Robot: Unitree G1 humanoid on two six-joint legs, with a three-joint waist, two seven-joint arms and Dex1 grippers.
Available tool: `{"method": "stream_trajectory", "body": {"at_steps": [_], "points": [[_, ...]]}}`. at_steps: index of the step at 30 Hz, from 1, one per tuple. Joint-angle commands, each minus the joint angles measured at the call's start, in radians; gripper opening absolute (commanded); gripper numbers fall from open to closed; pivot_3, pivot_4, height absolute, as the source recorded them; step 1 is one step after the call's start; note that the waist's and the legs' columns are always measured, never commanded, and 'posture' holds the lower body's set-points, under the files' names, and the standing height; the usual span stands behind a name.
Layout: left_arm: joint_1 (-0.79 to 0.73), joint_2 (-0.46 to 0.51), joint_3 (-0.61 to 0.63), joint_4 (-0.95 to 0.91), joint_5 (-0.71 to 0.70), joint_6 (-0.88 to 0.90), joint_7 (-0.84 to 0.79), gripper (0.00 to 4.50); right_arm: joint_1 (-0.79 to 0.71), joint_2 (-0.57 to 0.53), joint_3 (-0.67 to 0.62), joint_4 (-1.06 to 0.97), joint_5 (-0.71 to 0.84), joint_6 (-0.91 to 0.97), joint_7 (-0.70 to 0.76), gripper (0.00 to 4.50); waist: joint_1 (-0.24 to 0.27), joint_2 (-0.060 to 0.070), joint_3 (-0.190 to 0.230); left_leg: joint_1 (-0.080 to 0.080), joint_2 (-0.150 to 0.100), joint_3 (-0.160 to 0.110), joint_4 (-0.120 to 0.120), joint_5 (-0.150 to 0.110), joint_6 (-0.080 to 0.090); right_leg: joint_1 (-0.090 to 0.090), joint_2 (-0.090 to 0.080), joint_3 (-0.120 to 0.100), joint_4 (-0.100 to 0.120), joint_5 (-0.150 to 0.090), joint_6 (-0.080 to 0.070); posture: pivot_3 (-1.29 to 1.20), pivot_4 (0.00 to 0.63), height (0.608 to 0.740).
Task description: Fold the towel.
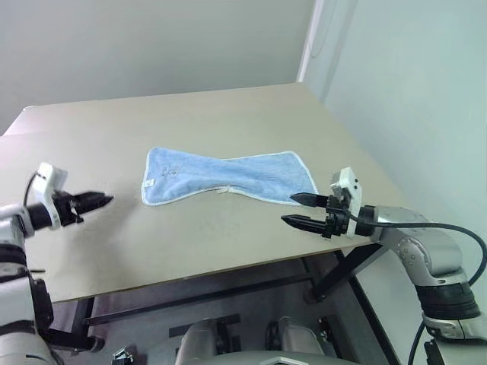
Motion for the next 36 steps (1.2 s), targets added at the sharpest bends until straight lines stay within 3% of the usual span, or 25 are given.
{"method": "stream_trajectory", "body": {"at_steps": [1,6,12,20,29,36], "points": [[0.009,-0.006,0.005,-0.127,-0.043,0.04,-0.005,2.03,-0.058,-0.003,0.004,0.011,-0.009,-0.026,0.004,3.72,0.007,0.0,0.0,-0.001,0.0,0.0,0.0,0.0,0.0,0.0,0.0,0.0,-0.002,0.001,0.001,0.0,0.0,0.735],[0.014,-0.048,0.001,-0.186,-0.077,0.08,0.009,2.03,-0.065,-0.005,0.011,0.051,-0.036,-0.056,-0.01,3.72,0.009,-0.001,-0.001,-0.002,-0.001,0.002,-0.004,0.0,0.001,0.004,0.0,0.002,-0.003,0.002,0.001,0.0,0.0,0.735],[0.042,-0.07,-0.068,-0.262,-0.06,0.054,-0.015,2.03,-0.064,0.0,0.012,0.082,-0.096,-0.053,-0.096,3.72,-0.001,-0.001,-0.001,-0.001,0.0,0.004,-0.005,0.0,0.0,-0.002,0.002,0.003,-0.003,0.002,-0.001,0.0,0.0,0.735],[0.04,-0.085,-0.152,-0.287,-0.017,-0.055,-0.026,2.03,-0.099,0.015,0.01,0.166,-0.148,-0.048,-0.17,3.72,0.002,-0.001,-0.001,0.0,0.0,0.004,-0.002,0.0,0.0,-0.002,0.001,0.003,-0.002,0.002,-0.001,0.0,0.0,0.735],[-0.075,-0.171,-0.214,-0.134,0.057,-0.241,0.072,2.03,-0.134,0.027,0.026,0.216,-0.199,-0.076,-0.197,3.72,0.004,-0.002,-0.001,0.0,-0.001,0.005,-0.001,0.0,0.001,-0.001,0.001,0.003,-0.002,0.003,-0.002,0.0,0.0,0.735],[-0.173,-0.194,-0.251,0.071,0.132,-0.241,0.141,2.03,-0.111,0.025,0.01,0.195,-0.207,-0.066,-0.215,3.72,0.0,-0.002,-0.001,0.0,0.0,0.005,0.001,0.0,0.001,0.002,0.002,0.002,0.002,0.005,0.002,0.0,0.0,0.735]]}}
